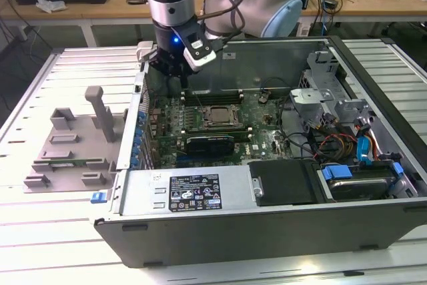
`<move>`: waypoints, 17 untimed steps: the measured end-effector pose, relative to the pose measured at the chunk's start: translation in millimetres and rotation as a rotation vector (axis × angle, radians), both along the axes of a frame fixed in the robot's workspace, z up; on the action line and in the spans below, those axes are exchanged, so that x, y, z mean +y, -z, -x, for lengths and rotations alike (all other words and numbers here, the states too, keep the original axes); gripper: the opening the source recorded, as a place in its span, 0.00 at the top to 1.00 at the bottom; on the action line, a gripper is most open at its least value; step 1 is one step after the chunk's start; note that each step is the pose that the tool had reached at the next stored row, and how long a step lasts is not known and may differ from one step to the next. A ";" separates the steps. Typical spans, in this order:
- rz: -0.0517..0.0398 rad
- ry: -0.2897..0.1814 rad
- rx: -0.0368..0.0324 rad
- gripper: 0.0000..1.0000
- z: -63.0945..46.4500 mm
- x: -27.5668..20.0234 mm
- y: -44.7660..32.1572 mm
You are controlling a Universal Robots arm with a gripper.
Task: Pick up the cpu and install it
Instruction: 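Install the first cpu locking lever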
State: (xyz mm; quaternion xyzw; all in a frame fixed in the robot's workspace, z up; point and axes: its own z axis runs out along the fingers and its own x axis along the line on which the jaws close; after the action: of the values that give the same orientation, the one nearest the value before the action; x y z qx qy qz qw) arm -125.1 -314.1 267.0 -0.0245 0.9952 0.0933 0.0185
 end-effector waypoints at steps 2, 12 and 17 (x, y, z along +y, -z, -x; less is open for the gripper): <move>-0.0105 0.000 0.0000 0.89 0.2 -0.1 2.9; -0.0184 0.000 0.0060 0.89 -7.0 -0.9 12.0; -0.0184 0.000 0.0253 0.89 -23.9 -3.1 12.9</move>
State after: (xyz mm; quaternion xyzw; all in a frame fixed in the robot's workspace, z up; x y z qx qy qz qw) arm -101.2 -317.2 254.2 -0.0231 0.9944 0.1028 0.0061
